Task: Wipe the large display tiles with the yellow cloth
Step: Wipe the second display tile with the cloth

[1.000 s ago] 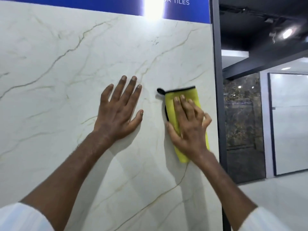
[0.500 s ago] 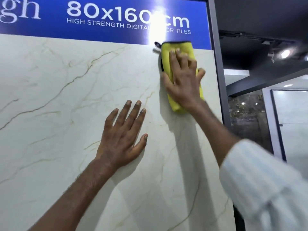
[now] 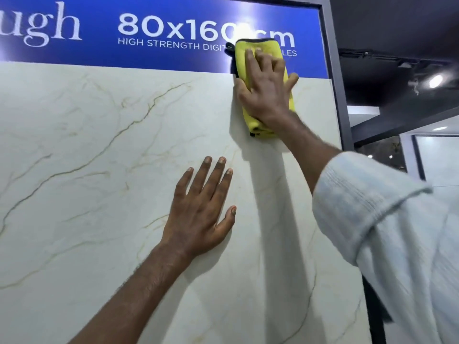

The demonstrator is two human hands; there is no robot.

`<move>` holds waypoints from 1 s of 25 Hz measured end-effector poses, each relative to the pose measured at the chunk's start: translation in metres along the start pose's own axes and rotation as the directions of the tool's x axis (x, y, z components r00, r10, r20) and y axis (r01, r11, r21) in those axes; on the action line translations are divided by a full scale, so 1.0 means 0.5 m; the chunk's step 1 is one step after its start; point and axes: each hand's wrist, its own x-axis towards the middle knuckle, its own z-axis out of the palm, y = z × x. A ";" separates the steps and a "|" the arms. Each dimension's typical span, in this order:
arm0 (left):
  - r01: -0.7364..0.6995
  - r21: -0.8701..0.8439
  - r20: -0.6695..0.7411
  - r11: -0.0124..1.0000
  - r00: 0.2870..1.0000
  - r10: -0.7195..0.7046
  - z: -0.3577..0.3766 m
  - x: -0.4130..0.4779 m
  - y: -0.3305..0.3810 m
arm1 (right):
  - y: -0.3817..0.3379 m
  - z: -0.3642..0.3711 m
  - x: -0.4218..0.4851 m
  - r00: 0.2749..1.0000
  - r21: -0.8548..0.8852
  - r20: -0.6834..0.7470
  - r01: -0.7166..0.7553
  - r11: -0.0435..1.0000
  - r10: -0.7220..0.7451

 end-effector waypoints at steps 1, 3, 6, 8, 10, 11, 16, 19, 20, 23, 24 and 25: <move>0.003 -0.018 -0.002 1.000 1.000 -0.003 -0.003 0.001 -0.001 | -0.014 0.004 0.008 1.000 -0.017 0.004 0.027 0.999 -0.027; -0.002 -0.084 -0.035 0.996 0.999 -0.001 -0.015 0.008 -0.001 | -0.033 0.017 -0.022 0.998 -0.037 -0.009 0.064 0.997 -0.065; -0.036 -0.204 -0.084 0.978 0.996 0.019 -0.038 -0.022 -0.024 | -0.046 0.037 -0.154 0.989 -0.036 -0.062 0.135 0.990 -0.137; -0.040 -0.136 -0.060 0.990 0.998 0.032 -0.052 -0.079 -0.049 | -0.041 0.042 -0.277 0.987 -0.029 -0.077 0.138 0.990 -0.140; -0.037 -0.050 -0.004 0.998 0.999 0.037 -0.061 -0.143 -0.064 | -0.040 0.046 -0.432 0.989 -0.047 -0.063 0.132 0.990 -0.134; -0.040 -0.035 0.030 0.999 0.999 0.041 -0.062 -0.167 -0.064 | -0.044 0.049 -0.505 0.988 -0.060 -0.056 0.139 0.989 -0.142; -0.022 -0.018 0.116 1.000 0.993 0.024 -0.054 -0.186 -0.044 | -0.050 0.054 -0.491 0.989 -0.076 -0.046 0.138 0.988 -0.141; -0.009 -0.029 0.130 1.000 0.991 0.013 -0.054 -0.191 -0.045 | -0.070 0.044 -0.330 0.992 -0.065 -0.024 0.123 0.990 -0.125; -0.010 -0.041 0.131 0.999 0.991 0.016 -0.054 -0.193 -0.045 | -0.070 0.043 -0.305 0.994 -0.065 -0.025 0.104 0.992 -0.106; -0.013 -0.062 0.120 0.998 0.993 0.020 -0.050 -0.198 -0.047 | -0.077 0.059 -0.347 0.994 -0.080 -0.084 0.068 0.994 -0.075; -0.013 -0.060 0.122 0.998 0.992 0.020 -0.049 -0.199 -0.047 | -0.079 0.064 -0.395 0.992 -0.093 -0.103 0.061 0.994 -0.070; -0.016 -0.051 0.126 0.999 0.992 0.022 -0.048 -0.198 -0.048 | -0.081 0.068 -0.453 0.991 -0.100 -0.117 0.058 0.993 -0.069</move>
